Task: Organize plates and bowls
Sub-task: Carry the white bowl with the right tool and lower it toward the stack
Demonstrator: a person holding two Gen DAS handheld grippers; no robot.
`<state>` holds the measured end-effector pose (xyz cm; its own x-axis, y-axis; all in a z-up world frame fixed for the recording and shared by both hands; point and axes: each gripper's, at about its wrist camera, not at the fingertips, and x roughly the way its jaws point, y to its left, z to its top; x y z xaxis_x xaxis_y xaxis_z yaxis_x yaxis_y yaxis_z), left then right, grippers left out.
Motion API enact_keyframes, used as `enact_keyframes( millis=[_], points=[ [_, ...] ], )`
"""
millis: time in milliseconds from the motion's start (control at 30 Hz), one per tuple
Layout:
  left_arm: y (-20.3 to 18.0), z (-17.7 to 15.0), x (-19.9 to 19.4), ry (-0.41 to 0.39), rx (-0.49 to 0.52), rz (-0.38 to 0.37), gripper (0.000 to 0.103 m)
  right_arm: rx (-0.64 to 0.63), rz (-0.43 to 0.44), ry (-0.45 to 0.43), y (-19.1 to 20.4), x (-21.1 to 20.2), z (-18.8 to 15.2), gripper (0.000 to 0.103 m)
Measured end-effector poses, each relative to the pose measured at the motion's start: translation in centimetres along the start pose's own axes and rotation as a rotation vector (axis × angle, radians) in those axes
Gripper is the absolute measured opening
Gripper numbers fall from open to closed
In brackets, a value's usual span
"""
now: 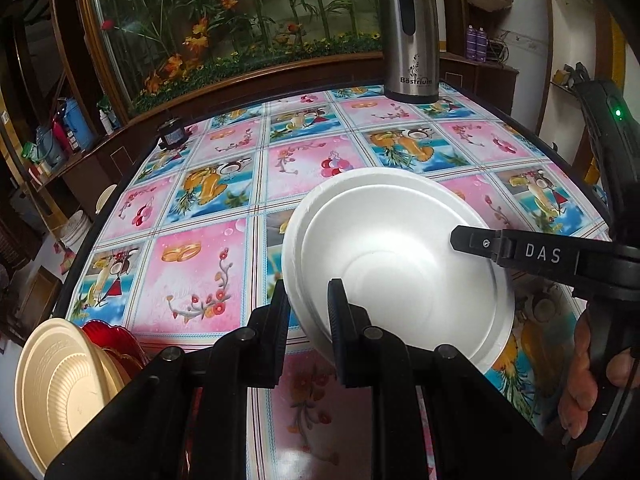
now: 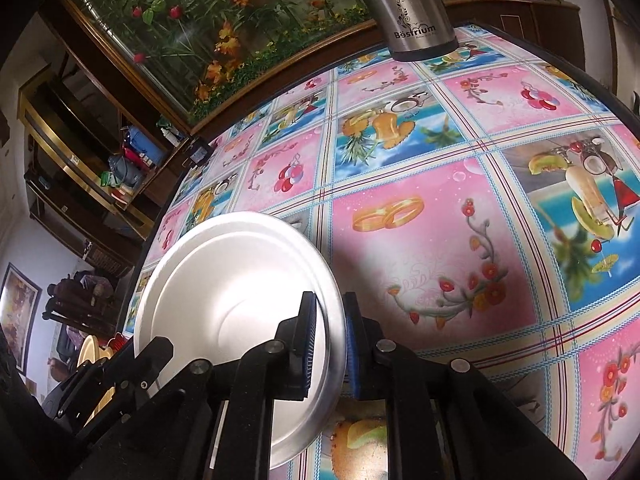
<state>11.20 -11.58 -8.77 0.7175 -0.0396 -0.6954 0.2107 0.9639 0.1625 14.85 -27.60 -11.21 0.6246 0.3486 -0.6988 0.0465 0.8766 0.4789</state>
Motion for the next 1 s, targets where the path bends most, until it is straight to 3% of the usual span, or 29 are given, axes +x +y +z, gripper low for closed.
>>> enact_keyframes(
  millis=[300,533,733,1000],
  points=[
    [0.2,0.1,-0.5,-0.009,-0.007,-0.001,0.016,0.014,0.021,0.0,-0.1,-0.1,0.0,0.013],
    [4.0,0.2,-5.8,-0.089,-0.065,0.026,0.016,0.02,0.134,-0.022,2.2,-1.9,-0.4,0.013],
    [10.4,-1.8,-11.1,-0.158,-0.177,0.107,0.017,-0.064,0.287,-0.042,9.8,-4.2,-1.7,0.012],
    [17.8,-6.6,-12.3,-0.091,-0.304,0.207,0.017,-0.215,0.333,-0.019,19.4,-2.8,-6.1,0.012]
  ],
)
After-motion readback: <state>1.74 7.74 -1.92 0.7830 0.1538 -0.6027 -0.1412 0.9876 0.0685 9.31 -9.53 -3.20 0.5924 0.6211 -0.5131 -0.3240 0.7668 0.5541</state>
